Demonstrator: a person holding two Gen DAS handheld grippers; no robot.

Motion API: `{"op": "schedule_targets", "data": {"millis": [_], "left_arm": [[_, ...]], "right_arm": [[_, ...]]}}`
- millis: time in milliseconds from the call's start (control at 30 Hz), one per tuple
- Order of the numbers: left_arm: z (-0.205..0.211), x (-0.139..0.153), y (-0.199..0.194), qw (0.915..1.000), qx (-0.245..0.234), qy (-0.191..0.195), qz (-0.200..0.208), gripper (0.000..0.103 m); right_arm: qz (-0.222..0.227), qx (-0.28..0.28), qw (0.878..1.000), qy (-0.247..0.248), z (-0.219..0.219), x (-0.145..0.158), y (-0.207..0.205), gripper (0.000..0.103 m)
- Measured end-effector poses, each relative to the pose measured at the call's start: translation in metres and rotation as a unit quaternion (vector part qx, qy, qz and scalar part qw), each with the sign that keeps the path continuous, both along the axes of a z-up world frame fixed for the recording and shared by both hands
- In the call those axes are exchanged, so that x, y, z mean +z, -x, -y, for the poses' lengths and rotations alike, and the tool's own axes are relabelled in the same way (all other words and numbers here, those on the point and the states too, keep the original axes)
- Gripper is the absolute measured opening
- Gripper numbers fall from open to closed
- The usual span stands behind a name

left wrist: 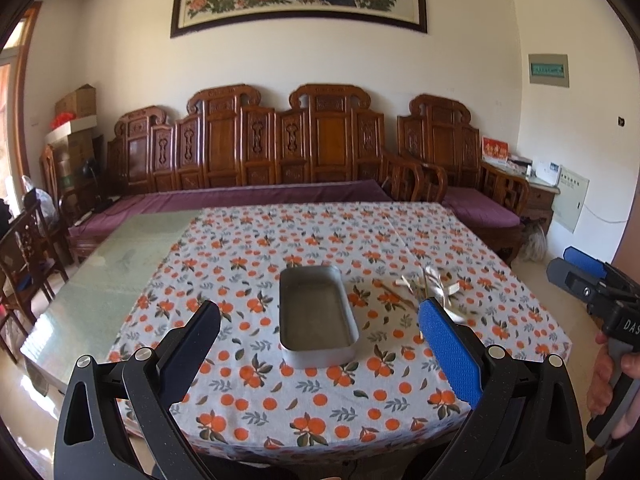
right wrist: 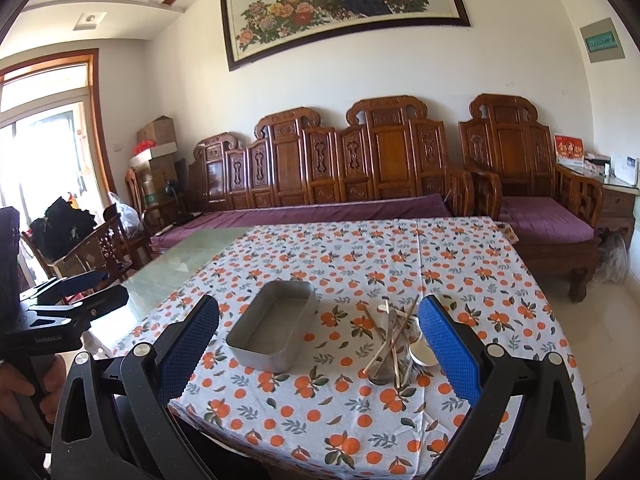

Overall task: Organize utensils
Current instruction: 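Reach the right tool into the utensil pile and grasp the white plastic spoon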

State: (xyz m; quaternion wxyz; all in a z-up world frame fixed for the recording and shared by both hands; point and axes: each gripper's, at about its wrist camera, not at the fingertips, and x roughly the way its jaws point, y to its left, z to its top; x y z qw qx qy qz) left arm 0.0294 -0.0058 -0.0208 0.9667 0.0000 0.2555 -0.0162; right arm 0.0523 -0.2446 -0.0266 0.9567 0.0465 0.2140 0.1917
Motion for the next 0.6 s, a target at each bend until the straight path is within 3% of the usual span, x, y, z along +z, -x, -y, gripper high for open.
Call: {"op": "schedule_targets", "data": {"millis": [233, 600], "left_arm": [[0.002, -0.030, -0.024, 0.9991, -0.019, 0.009, -0.037, 0.096], [0.006, -0.062, -0.067, 0.9937, -0.053, 0.000, -0.099, 0.096]], "right_arm": [[-0.023, -0.011, 1.000, 0.015, 0.012, -0.025, -0.029, 0.095], [-0.080, -0.031, 0.996, 0.036, 0.031, -0.071, -0.097, 0.070]]}}
